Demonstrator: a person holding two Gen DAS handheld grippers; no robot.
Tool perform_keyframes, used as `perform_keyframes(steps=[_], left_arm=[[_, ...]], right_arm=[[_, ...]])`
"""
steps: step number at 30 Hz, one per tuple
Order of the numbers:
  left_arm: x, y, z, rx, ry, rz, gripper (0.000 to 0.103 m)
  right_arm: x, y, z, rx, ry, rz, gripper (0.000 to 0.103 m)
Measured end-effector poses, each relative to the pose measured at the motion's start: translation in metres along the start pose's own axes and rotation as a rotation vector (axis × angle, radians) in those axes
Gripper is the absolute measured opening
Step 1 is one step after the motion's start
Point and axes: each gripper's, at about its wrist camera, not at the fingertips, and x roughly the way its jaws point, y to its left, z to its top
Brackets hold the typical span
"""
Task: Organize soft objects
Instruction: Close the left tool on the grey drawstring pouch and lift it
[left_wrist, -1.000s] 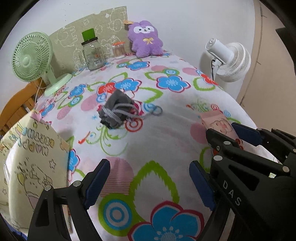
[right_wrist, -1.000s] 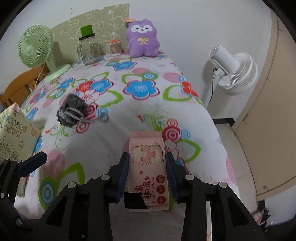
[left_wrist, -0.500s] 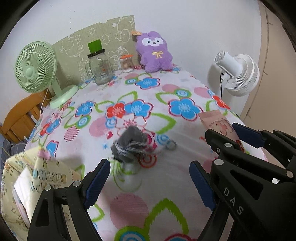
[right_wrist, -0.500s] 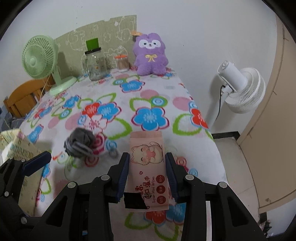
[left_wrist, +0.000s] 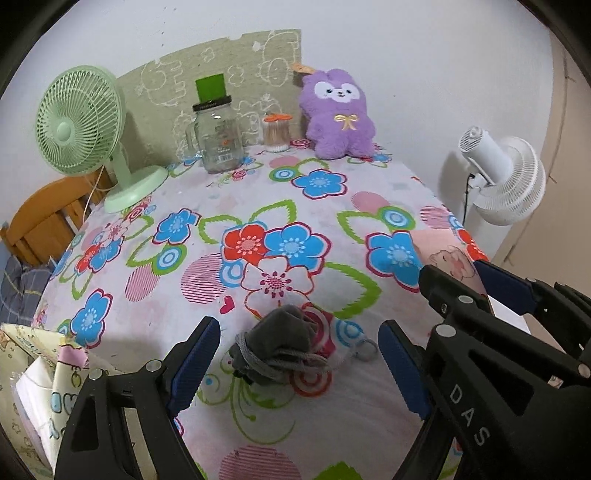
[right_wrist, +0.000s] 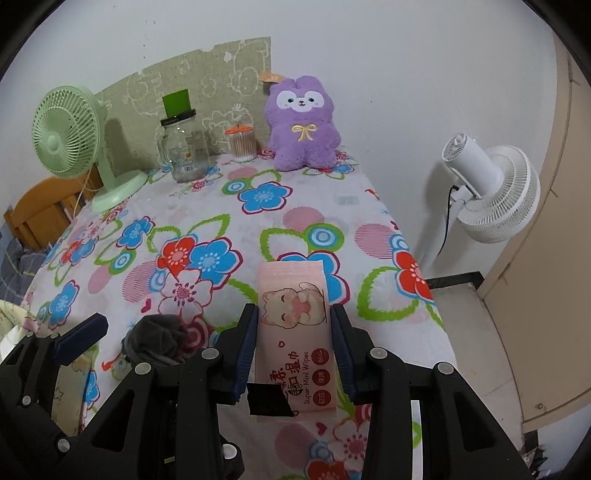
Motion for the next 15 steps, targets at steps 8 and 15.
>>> perform_keyframes(steps=[8, 15], left_arm=[[0.024, 0.010, -0.001, -0.044, 0.045, 0.026, 0.080], [0.044, 0.015, -0.010, -0.093, 0.143, 0.016, 0.054]], right_arm=[[0.022, 0.008, 0.001, -0.003, 0.036, 0.001, 0.042], [0.034, 0.012, -0.003, -0.021, 0.066, -0.009, 0.042]])
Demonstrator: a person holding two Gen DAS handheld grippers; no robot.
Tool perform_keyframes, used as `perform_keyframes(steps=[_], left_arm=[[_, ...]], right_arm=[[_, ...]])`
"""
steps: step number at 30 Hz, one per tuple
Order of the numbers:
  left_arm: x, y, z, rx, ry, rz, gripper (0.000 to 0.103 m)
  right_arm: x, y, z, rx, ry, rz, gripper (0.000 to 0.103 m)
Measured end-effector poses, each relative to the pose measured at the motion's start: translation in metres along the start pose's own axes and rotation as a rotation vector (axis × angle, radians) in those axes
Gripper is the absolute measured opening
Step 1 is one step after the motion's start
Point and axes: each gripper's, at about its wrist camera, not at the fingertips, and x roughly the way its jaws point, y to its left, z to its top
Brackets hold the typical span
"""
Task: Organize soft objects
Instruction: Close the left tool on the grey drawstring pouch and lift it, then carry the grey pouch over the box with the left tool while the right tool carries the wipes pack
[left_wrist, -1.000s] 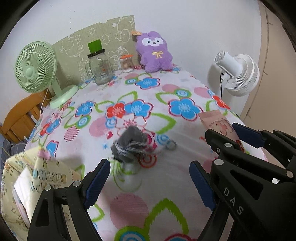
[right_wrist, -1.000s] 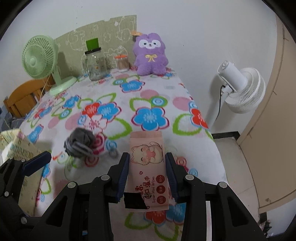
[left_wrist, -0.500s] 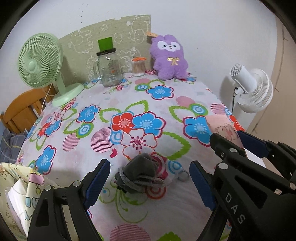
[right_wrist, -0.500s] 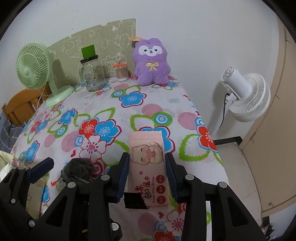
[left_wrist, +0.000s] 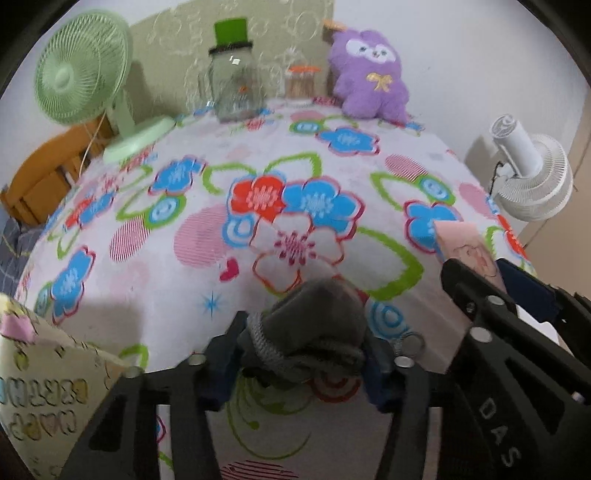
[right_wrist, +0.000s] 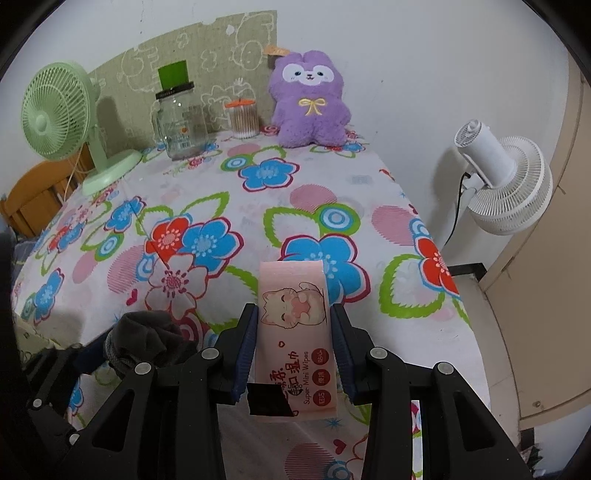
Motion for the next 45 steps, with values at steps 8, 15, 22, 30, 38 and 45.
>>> perform_keyframes(steps=[8, 15, 22, 30, 38, 45], left_arm=[[-0.006, 0.000, -0.006, -0.013, -0.008, 0.009, 0.047], [-0.014, -0.003, -0.010, 0.009, -0.001, -0.024, 0.047], [-0.029, -0.007, -0.021, 0.037, -0.018, -0.019, 0.047], [-0.050, -0.008, -0.032, 0.054, -0.045, -0.022, 0.047], [-0.069, -0.007, -0.046, 0.051, -0.038, -0.041, 0.047], [-0.092, -0.004, -0.055, 0.054, -0.074, -0.044, 0.047]], right_arm=[[-0.004, 0.002, -0.003, -0.011, -0.001, -0.001, 0.042], [-0.014, 0.000, -0.008, -0.014, -0.010, -0.008, 0.042], [-0.028, -0.003, -0.018, -0.003, -0.010, 0.004, 0.042], [-0.051, -0.003, -0.030, 0.005, -0.033, 0.011, 0.042], [-0.077, -0.002, -0.041, 0.013, -0.065, -0.003, 0.042], [-0.102, 0.001, -0.049, 0.012, -0.102, -0.010, 0.042]])
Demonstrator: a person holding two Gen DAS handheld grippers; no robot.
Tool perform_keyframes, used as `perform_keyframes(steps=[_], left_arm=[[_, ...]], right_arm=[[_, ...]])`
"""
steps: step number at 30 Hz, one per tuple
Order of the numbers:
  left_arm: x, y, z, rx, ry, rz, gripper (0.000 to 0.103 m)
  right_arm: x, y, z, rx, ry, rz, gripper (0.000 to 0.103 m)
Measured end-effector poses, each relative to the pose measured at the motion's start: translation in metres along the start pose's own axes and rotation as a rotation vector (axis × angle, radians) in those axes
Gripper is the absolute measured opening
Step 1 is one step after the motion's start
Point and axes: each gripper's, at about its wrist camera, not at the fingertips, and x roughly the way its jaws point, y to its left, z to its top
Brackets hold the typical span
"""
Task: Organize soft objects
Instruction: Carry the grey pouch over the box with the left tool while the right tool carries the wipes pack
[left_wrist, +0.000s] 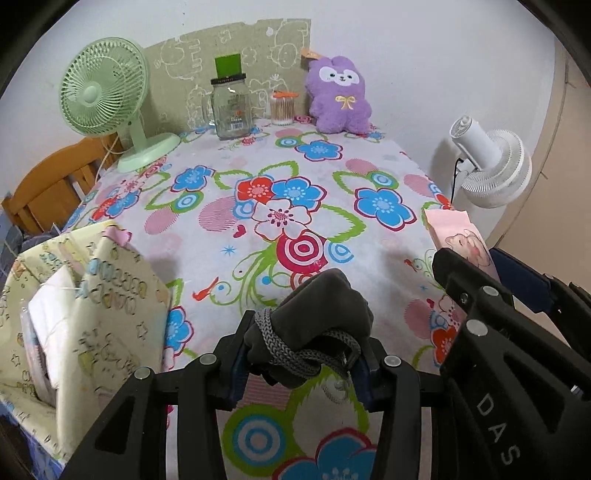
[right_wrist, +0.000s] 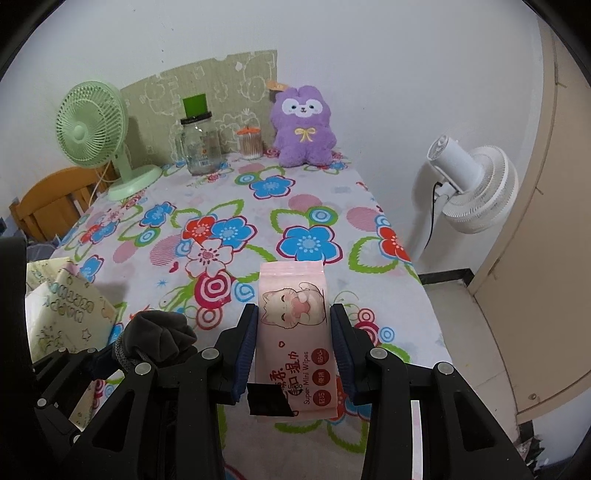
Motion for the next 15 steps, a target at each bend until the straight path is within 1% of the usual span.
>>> perform_keyframes(steps=[6, 15], left_arm=[[-0.020, 0.002, -0.005, 0.011, -0.033, 0.012, 0.047], [-0.055, 0.005, -0.008, 0.024, -0.088, -0.006, 0.047]], right_arm=[[-0.022, 0.005, -0.004, 0.001, -0.038, -0.013, 0.042], [-0.057, 0.009, -0.006, 0.013, -0.084, -0.002, 0.042]])
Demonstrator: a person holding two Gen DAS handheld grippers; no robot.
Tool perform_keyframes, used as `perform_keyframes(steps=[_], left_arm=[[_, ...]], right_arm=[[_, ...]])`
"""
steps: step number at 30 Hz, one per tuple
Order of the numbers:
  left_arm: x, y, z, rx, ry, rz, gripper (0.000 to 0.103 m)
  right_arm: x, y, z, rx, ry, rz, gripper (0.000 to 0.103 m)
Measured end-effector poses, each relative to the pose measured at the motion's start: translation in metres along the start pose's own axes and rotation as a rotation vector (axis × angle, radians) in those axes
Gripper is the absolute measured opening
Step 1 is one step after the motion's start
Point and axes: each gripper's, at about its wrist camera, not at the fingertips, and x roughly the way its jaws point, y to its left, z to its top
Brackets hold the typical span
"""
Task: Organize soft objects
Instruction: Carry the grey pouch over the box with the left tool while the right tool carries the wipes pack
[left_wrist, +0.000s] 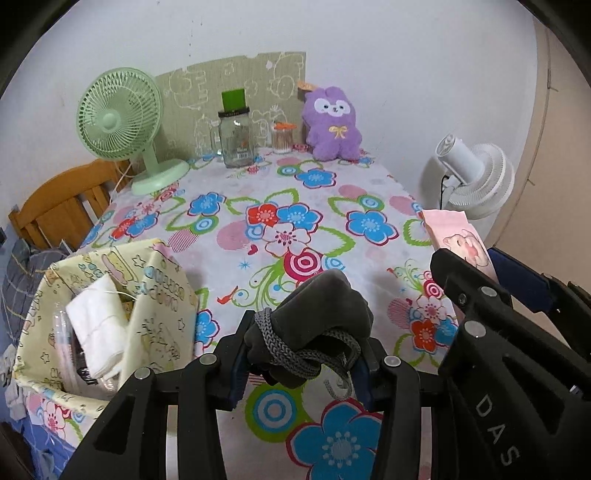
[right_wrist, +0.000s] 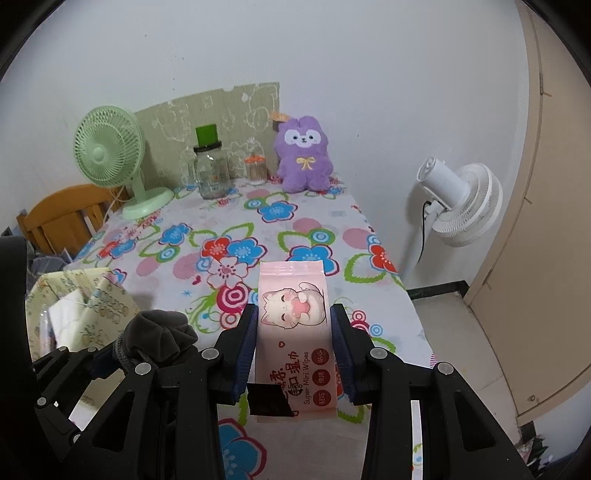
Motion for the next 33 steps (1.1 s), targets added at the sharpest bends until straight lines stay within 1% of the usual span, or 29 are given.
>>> perform_keyframes(steps=[6, 10, 16, 20, 23, 33], left_arm=[[-0.022, 0.006, 0.002, -0.001, -0.039, -0.004, 0.047], [-0.036, 0.011, 0.002, -0.001, -0.055, 0.006, 0.047], [-0.048, 0.023, 0.004, -0.011, -0.074, 0.010, 0.047], [-0.054, 0.036, 0.007, -0.018, -0.094, 0.022, 0.047], [-0.058, 0.045, 0.009, -0.027, -0.117, 0.045, 0.047], [-0.062, 0.078, 0.012, -0.058, -0.111, 0.057, 0.047]], right_arm=[[-0.023, 0.006, 0.004, 0.001, -0.033, 0.013, 0.042], [-0.035, 0.010, 0.006, -0.002, -0.050, 0.021, 0.042], [-0.048, 0.024, 0.009, -0.007, -0.062, 0.033, 0.042], [-0.052, 0.034, 0.013, -0.008, -0.069, 0.046, 0.042], [-0.055, 0.043, 0.016, -0.013, -0.072, 0.064, 0.042], [-0.052, 0.076, 0.025, -0.038, -0.069, 0.133, 0.042]])
